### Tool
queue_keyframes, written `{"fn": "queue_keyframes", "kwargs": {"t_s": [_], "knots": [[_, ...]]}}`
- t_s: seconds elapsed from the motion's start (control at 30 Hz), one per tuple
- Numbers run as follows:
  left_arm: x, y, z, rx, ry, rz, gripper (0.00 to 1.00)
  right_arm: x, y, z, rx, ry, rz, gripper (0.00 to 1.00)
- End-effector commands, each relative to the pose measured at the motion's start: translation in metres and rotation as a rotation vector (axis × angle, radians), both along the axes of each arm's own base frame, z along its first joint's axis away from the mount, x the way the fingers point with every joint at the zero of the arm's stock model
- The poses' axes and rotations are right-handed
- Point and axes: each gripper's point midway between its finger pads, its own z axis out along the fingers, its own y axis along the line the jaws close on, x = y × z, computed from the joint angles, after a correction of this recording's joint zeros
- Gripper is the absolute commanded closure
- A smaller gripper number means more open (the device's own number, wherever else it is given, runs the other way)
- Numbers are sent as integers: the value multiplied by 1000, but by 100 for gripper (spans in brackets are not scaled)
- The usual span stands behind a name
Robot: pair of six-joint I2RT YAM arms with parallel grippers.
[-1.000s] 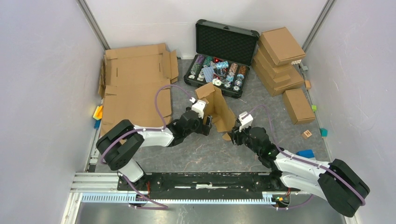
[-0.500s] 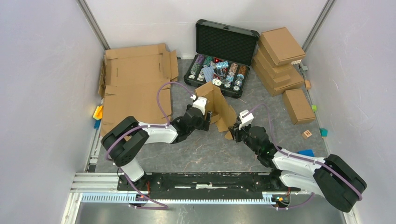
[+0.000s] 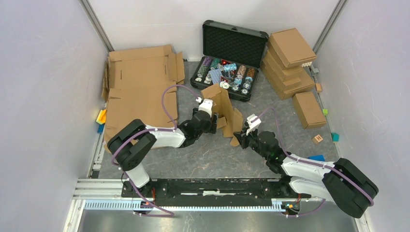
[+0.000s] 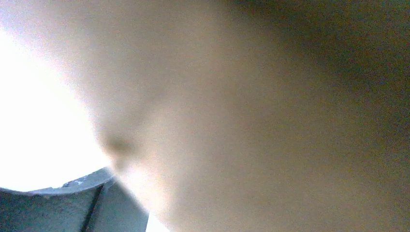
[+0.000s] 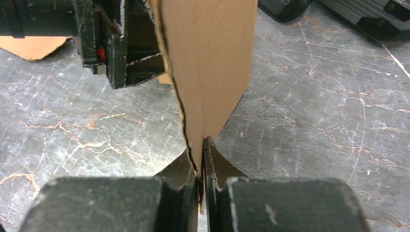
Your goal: Fold the paper box
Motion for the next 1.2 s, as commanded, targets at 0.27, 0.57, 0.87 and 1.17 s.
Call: {"fn": "queue_keyframes", "kwargs": {"t_s": [0.27, 0.57, 0.87, 1.17], "knots": [[-4, 10, -24, -2, 110, 129, 27, -28, 23, 5, 82, 15, 102, 93], [-11, 8, -39, 44, 180, 139, 28, -35, 28, 3, 75, 19, 120, 93], [-18, 20, -56, 125, 232, 218, 43, -40, 33, 2, 61, 15, 129, 93], [-25, 23, -72, 157, 254, 193, 36, -38, 21, 0, 32, 6, 85, 91]]}}
